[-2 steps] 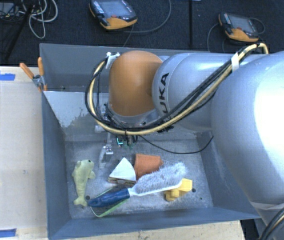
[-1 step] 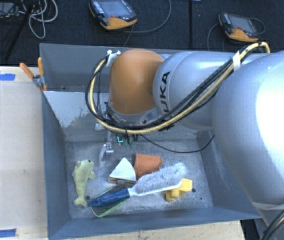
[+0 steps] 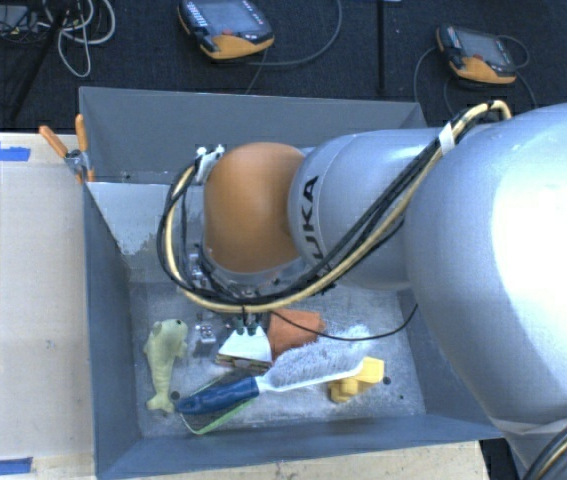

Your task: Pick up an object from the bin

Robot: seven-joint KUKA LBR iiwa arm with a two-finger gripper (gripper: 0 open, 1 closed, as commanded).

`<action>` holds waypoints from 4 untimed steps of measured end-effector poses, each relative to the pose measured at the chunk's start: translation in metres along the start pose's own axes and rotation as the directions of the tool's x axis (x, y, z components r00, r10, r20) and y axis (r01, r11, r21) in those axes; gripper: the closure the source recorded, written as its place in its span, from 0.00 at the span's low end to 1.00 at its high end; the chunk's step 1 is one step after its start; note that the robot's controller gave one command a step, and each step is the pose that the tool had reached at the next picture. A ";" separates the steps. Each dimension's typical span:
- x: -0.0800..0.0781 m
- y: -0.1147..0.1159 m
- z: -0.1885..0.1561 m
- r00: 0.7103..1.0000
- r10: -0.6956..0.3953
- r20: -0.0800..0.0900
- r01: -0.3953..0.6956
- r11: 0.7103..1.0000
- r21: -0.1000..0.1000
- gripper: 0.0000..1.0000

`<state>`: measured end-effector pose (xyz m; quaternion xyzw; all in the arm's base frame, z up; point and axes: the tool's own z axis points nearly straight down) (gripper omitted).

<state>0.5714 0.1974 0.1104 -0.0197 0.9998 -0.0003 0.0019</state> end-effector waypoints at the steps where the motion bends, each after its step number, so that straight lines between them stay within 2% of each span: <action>1: 0.028 0.034 0.032 0.987 -0.160 -0.002 0.160 0.987 -0.003 1.00; 2: 0.028 0.034 0.032 0.987 -0.160 -0.002 0.160 0.987 -0.003 1.00; 3: 0.014 0.038 -0.089 0.987 -0.164 -0.003 0.164 0.987 -0.002 1.00; 4: 0.014 0.037 -0.089 0.987 -0.163 -0.003 0.163 0.987 -0.002 1.00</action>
Offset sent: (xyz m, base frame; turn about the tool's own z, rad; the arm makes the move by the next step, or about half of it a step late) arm 0.0000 0.0000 0.0000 0.0000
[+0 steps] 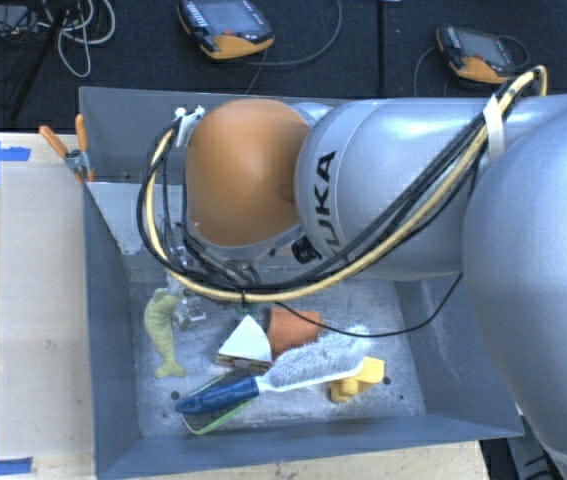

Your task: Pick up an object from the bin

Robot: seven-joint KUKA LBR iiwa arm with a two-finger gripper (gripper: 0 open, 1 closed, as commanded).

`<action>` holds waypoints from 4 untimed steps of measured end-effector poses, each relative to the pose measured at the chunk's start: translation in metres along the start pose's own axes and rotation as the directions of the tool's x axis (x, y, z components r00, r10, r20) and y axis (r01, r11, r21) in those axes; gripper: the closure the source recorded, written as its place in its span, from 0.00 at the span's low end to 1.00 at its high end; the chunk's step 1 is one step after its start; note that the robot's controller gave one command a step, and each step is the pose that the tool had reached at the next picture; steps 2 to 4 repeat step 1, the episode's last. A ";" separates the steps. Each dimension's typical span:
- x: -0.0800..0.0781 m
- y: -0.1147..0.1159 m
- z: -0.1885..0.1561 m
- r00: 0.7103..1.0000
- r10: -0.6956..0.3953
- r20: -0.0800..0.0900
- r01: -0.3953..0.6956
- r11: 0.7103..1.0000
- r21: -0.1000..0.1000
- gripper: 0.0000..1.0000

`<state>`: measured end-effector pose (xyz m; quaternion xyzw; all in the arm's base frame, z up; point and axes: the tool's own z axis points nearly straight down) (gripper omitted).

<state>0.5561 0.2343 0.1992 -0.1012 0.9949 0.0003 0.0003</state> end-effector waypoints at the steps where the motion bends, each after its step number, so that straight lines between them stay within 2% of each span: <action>1: -0.001 0.003 -0.048 1.000 0.017 0.000 -0.017 1.000 0.000 1.00; 4: -0.001 0.003 -0.048 1.000 0.017 0.000 -0.017 1.000 0.000 1.00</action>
Offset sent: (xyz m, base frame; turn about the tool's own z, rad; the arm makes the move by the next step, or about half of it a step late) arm 0.0000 0.0000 0.0000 0.0000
